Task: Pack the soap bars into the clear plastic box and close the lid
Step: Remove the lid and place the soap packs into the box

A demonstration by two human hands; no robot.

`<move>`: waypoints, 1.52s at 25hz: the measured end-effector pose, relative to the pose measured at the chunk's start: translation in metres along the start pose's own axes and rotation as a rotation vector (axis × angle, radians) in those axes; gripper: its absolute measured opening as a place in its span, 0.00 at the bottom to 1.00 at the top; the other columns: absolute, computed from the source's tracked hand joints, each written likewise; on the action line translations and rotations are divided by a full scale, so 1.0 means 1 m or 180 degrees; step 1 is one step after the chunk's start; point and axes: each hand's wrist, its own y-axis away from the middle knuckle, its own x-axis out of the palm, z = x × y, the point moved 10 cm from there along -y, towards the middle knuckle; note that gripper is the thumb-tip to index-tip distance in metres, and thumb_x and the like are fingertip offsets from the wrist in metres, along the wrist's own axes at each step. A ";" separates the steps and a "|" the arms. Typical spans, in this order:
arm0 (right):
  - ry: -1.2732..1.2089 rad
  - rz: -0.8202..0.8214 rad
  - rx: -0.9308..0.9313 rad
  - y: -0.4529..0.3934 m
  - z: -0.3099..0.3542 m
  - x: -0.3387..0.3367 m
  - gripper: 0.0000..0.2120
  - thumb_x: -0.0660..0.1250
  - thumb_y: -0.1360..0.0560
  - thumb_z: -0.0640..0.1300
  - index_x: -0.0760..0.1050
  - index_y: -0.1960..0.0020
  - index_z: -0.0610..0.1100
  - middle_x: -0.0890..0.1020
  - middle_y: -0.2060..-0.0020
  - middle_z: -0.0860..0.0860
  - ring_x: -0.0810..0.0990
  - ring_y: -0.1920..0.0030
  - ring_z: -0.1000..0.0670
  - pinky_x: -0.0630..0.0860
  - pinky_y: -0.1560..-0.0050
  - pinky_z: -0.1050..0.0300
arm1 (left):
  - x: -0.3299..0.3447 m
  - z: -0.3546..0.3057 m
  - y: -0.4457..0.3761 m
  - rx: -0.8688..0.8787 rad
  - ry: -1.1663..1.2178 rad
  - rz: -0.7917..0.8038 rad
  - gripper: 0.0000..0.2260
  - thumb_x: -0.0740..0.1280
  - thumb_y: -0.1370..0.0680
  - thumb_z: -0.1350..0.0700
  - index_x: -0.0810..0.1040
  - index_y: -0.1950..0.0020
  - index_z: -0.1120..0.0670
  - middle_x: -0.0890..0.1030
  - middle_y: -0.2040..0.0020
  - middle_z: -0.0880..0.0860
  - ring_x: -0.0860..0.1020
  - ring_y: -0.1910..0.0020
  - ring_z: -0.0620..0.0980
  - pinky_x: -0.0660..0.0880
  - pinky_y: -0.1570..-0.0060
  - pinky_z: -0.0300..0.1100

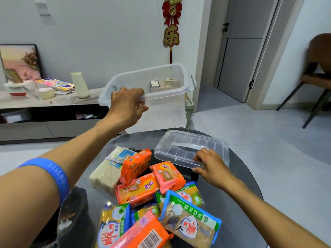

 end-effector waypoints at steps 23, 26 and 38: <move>-0.2046 -0.1208 0.1542 0.019 -0.076 -0.106 0.21 0.62 0.25 0.55 0.69 0.33 0.55 0.72 0.36 0.47 0.75 0.42 0.43 0.78 0.45 0.38 | 0.125 -0.125 0.037 0.0800 0.0129 0.0864 0.11 0.69 0.26 0.50 0.67 0.60 0.47 0.78 0.58 0.49 0.70 0.55 0.52 0.57 0.56 0.47; -0.1925 -0.1046 0.1532 0.017 -0.073 -0.106 0.21 0.60 0.24 0.54 0.68 0.32 0.55 0.72 0.35 0.47 0.76 0.43 0.41 0.78 0.44 0.38 | 0.127 -0.122 0.037 0.0675 -0.0060 0.0847 0.10 0.68 0.25 0.49 0.67 0.58 0.47 0.79 0.54 0.51 0.66 0.56 0.50 0.57 0.55 0.46; 0.0349 -0.1485 0.1142 0.034 -0.030 -0.135 0.26 0.55 0.22 0.60 0.65 0.29 0.48 0.66 0.27 0.45 0.64 0.30 0.39 0.61 0.35 0.40 | 0.088 -0.071 0.083 0.0109 -0.0090 0.0666 0.30 0.64 0.24 0.47 0.59 0.25 0.50 0.61 0.24 0.55 0.59 0.27 0.57 0.53 0.29 0.59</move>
